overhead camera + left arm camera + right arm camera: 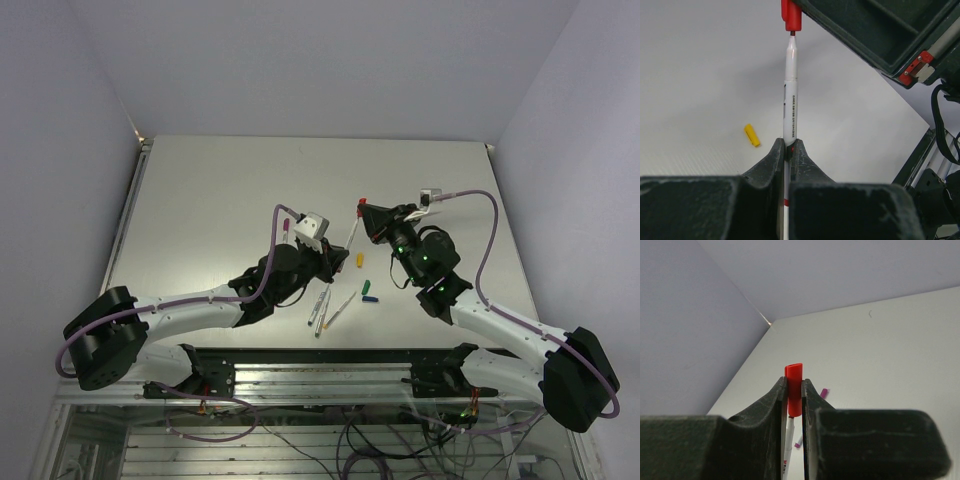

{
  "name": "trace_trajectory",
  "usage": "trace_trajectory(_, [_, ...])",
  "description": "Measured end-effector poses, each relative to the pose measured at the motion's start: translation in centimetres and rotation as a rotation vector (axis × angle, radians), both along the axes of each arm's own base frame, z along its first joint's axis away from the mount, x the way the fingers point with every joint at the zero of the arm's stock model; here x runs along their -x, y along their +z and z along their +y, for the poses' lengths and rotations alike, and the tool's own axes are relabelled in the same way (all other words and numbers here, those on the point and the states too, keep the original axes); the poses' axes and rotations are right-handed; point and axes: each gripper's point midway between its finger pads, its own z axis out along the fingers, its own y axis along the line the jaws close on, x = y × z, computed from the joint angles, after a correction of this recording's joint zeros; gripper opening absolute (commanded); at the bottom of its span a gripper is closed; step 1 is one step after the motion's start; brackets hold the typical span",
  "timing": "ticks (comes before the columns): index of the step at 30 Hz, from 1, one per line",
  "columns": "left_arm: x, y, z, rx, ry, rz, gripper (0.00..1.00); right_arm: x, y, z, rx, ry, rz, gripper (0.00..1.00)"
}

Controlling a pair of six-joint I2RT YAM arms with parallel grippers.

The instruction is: Insert the pens into the pen caps

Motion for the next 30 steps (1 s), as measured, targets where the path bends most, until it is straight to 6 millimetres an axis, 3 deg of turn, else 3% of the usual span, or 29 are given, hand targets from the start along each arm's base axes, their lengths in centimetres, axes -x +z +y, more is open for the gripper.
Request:
trace_trajectory(9, [-0.3, 0.2, 0.2, 0.009, 0.02, -0.003, 0.07, 0.3, -0.1, 0.5, -0.027, 0.032, 0.015, 0.0])
trace_trajectory(17, [-0.7, 0.4, 0.6, 0.024, 0.054, -0.012, 0.07, 1.3, -1.5, 2.0, -0.038, 0.13, 0.064, 0.0])
trace_trajectory(30, [-1.6, -1.6, 2.2, -0.022, 0.115, 0.008, 0.07, 1.2, -4.4, 3.7, -0.012, 0.212, 0.168, 0.0])
